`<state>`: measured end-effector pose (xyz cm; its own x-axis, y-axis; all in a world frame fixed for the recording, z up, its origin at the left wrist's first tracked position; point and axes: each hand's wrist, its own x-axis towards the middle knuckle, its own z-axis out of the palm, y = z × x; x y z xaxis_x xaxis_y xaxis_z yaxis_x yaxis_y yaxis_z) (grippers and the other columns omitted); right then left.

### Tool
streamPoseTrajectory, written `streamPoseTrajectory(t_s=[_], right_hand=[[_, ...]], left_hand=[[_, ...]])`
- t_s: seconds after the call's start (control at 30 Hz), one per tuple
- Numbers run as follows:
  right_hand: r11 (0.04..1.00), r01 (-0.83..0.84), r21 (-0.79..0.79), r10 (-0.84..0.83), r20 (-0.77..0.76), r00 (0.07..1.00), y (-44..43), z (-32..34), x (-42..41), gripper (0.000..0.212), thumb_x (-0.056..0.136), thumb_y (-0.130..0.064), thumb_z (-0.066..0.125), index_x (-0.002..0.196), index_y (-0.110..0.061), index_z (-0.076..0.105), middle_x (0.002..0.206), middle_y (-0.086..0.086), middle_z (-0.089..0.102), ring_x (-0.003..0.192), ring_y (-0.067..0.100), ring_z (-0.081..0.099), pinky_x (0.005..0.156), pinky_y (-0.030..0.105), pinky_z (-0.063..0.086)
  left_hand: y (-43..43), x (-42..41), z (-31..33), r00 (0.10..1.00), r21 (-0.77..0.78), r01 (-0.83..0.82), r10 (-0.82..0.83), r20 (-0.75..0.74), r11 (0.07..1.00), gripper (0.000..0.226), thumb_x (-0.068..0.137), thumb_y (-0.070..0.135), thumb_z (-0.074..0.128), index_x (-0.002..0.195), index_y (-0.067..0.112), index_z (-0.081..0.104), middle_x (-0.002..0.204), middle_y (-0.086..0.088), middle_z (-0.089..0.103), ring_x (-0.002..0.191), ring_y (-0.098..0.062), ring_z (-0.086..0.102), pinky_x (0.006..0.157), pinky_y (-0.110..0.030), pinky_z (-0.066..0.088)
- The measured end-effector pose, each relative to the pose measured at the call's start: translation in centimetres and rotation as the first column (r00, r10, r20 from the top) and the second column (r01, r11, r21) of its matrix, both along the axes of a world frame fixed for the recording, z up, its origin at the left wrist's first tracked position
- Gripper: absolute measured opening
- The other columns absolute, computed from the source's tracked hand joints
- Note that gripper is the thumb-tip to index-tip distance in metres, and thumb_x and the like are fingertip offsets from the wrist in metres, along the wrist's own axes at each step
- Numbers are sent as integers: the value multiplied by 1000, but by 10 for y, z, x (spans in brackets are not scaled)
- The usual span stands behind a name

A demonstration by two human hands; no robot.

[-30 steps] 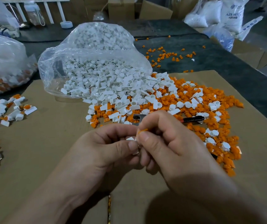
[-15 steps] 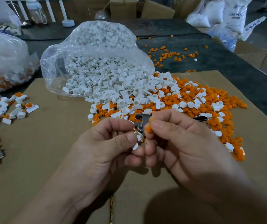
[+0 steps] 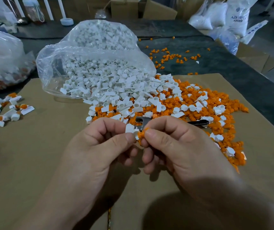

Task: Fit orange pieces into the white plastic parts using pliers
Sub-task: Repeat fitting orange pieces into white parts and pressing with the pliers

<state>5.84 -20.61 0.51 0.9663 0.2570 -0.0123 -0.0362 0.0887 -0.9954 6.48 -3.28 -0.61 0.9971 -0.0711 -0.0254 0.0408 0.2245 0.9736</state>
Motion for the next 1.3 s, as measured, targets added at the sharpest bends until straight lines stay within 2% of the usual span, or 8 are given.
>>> streamPoseTrajectory(t_s=[0.07,0.3,0.43,0.6,0.7,0.83,1.03,1.3], right_hand=[[987,60,-150,-46,95,994,2,1,-4,11,89,-37,58,89,-30,66,69,4,67,58,18,66,55,45,57],[803,282,-526,-1,471,882,4,4,-12,5,95,-35,52,92,-37,55,82,-14,60,75,6,62,60,26,54],[673,381,-634,80,574,815,4,6,-11,7,93,-38,47,90,-36,53,79,-18,54,77,2,54,60,20,45],[648,385,-657,99,574,813,4,4,-10,6,92,-40,46,90,-37,52,79,-17,55,80,2,55,71,19,46],[813,288,-506,-38,447,894,1,1,-10,8,90,-41,50,92,-37,57,81,-12,64,73,6,63,63,26,55],[999,39,-20,-38,36,999,1,0,-2,13,88,-32,58,85,-25,67,72,7,68,57,21,64,51,41,53],[868,-160,469,306,-253,918,2,4,1,17,91,-20,57,84,-8,67,75,12,61,55,16,58,47,26,48],[821,-174,544,392,-314,864,1,10,0,21,94,-21,51,83,-7,62,75,12,55,53,12,53,47,23,45]], left_hand=[[0,-3,1,1000,38,-5,5,-11,999,25,57,31,83,77,20,72,61,-10,66,55,-19,64,47,-24,48],[-3,-6,3,996,104,9,-18,84,995,20,67,23,79,87,23,76,62,-7,67,55,-17,66,47,-21,48],[-3,-6,2,988,201,-14,-17,154,979,27,65,39,74,90,29,76,65,-2,69,57,-18,68,50,-22,50],[-3,-7,1,990,199,-14,-14,142,980,26,66,36,75,91,27,76,65,-2,69,58,-18,69,49,-24,52],[-4,-5,1,999,98,-23,18,46,995,20,65,21,76,85,22,76,61,-7,67,53,-17,65,45,-23,49],[-5,-6,8,1000,-15,-5,5,22,1000,13,70,12,67,76,20,76,58,-5,66,48,-12,61,41,-19,45],[-3,-8,12,997,-89,51,-45,67,995,23,56,18,75,79,20,77,62,-11,68,49,-14,61,41,-20,45],[-4,-11,13,990,-124,85,-71,118,989,22,60,22,75,82,21,76,64,-14,70,47,-15,60,41,-20,46]])
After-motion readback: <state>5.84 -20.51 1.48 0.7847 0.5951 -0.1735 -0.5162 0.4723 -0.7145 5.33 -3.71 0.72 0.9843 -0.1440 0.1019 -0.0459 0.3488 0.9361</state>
